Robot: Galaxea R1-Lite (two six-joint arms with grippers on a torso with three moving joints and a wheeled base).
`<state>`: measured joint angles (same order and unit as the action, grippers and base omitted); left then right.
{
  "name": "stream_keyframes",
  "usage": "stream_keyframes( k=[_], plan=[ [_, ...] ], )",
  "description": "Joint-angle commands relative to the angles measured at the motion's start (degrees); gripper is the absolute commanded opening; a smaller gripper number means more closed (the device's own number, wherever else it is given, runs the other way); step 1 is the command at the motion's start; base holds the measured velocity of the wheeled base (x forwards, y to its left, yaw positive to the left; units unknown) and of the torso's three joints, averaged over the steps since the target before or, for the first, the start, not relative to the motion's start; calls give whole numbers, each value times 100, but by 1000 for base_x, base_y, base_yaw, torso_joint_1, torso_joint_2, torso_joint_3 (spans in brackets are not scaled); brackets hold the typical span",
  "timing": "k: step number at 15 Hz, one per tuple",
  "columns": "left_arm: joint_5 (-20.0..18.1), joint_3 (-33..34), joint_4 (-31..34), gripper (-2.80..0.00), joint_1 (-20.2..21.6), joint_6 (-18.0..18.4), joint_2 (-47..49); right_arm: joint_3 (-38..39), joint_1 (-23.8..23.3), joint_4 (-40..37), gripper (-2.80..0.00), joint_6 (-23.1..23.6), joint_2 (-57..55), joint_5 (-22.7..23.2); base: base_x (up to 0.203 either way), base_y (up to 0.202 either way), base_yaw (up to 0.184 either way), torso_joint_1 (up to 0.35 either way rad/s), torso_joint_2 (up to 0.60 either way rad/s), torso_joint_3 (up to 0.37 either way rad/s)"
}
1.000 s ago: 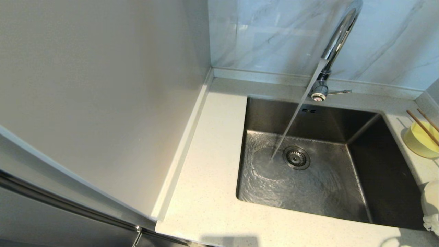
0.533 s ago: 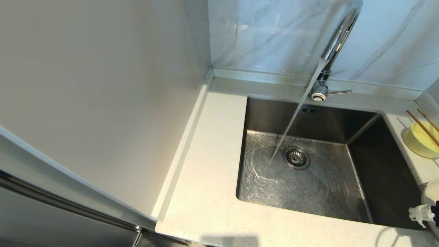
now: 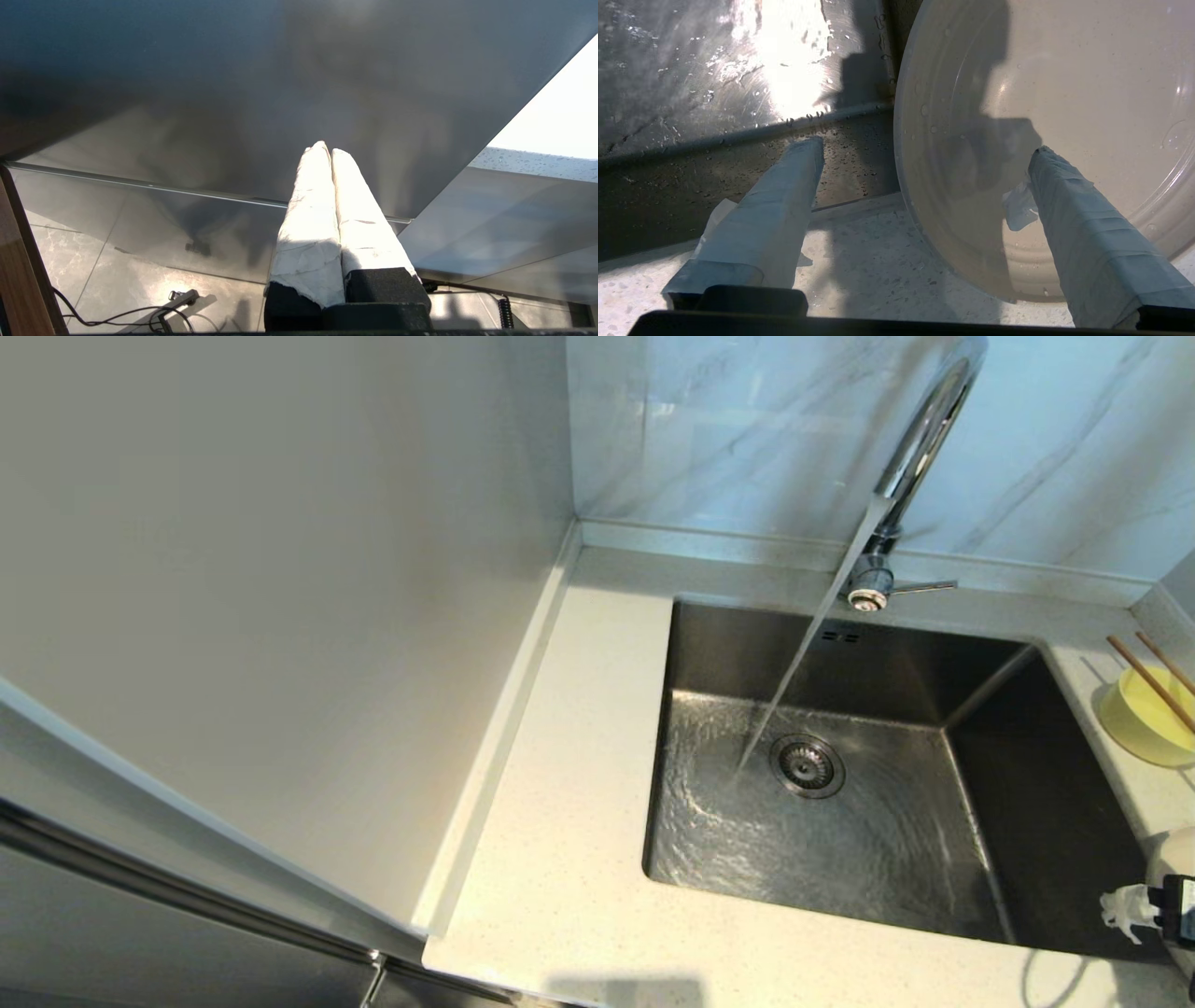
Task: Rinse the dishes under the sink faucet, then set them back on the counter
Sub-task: Pick up the plate
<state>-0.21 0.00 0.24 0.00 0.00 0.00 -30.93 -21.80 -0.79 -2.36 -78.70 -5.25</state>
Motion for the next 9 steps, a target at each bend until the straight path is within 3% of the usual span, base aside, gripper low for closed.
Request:
stream_keyframes(
  k=[1, 9],
  plan=[
    [3, 0, 2, -280, 0, 0, 0, -1, 0, 6, 0, 5, -108, -7, 0, 0, 0, 0, 0, 0],
    [3, 0, 2, -280, 0, 0, 0, 87, 0, 536, 0, 96, -611, -292, 0, 0, 0, 0, 0, 0]
  ],
)
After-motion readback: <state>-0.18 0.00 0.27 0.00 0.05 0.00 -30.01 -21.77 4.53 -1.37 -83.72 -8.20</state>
